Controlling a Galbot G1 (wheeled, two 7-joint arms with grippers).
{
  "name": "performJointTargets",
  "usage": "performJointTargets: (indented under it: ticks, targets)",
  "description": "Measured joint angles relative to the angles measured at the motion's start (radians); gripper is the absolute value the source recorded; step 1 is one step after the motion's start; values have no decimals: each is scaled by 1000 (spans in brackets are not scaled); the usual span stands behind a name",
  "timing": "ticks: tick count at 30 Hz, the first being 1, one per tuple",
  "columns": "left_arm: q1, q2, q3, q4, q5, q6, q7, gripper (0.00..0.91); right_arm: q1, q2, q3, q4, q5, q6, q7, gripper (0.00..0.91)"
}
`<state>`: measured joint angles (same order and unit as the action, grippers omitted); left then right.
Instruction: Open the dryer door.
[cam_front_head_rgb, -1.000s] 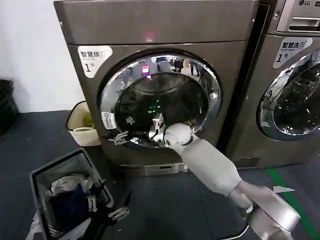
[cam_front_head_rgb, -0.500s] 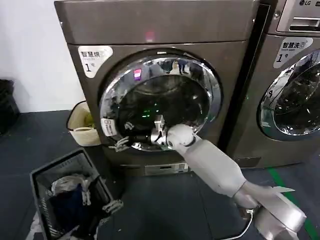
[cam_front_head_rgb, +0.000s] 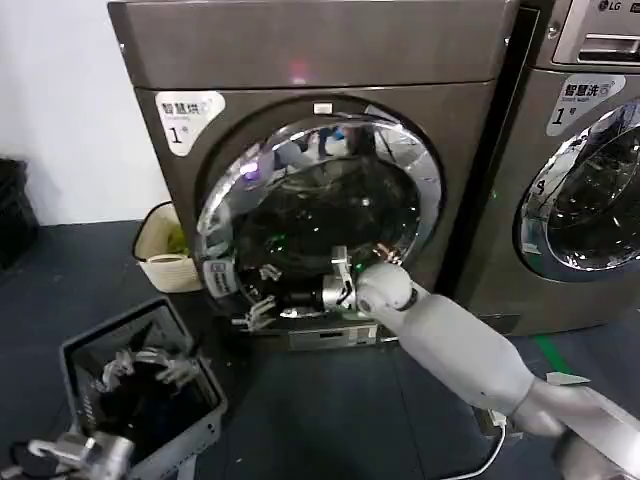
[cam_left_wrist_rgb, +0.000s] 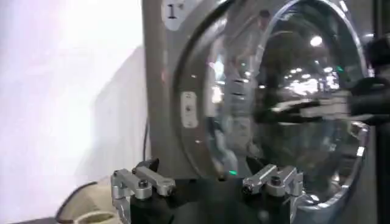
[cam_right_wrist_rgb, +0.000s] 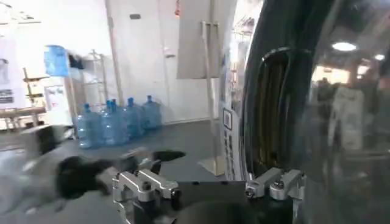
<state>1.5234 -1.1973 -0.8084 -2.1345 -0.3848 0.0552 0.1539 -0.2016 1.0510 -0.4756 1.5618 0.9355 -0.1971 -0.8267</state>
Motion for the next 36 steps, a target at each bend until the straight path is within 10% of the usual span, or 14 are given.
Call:
performJointTargets:
  ticks: [20, 36]
  targets:
    - [-116, 191, 44, 37, -46, -1, 53, 907, -51, -196, -26, 125, 109, 147, -272, 907]
    - [-142, 366, 253, -30, -20, -31, 81, 907, -147, -373, 27, 200, 95, 154, -548, 907]
